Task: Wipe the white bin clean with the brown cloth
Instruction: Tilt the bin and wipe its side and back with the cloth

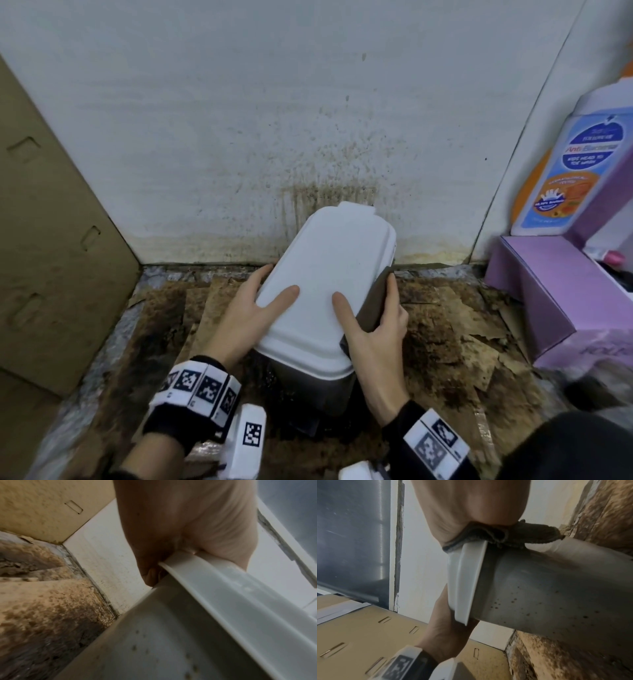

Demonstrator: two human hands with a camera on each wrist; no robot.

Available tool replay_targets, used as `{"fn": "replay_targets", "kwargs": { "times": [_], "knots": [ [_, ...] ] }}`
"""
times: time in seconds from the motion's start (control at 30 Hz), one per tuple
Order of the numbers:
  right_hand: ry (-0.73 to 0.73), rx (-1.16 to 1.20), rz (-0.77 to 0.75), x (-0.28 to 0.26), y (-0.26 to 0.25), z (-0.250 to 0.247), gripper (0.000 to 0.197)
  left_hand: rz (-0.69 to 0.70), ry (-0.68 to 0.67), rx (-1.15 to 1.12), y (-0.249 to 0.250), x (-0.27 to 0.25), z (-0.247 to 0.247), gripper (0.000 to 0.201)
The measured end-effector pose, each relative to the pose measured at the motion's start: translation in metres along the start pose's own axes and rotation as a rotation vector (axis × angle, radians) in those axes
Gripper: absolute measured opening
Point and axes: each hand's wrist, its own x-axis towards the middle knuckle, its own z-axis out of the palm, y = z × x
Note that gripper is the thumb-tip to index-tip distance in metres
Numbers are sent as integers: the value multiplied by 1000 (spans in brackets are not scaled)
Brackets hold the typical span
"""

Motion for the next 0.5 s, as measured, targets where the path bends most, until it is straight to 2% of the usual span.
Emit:
{"fn": "replay_targets", "kwargs": {
  "times": [0.2,0.3,0.4,0.5],
  "knots": [
    [-36,20,-11,48,-10,-12,98,-90,265,5,-1,-27,19,87],
    [-48,-25,-36,84,-11,-16,101,-131,358,13,3,-42,35,99],
    [-74,-88,-53,118,-15,-20,102,-193,399,-44,0,-51,49,109],
    [-163,-70,-89,149,-22,-28,91,-196,382,-91,-6,-52,49,113]
  ]
}}
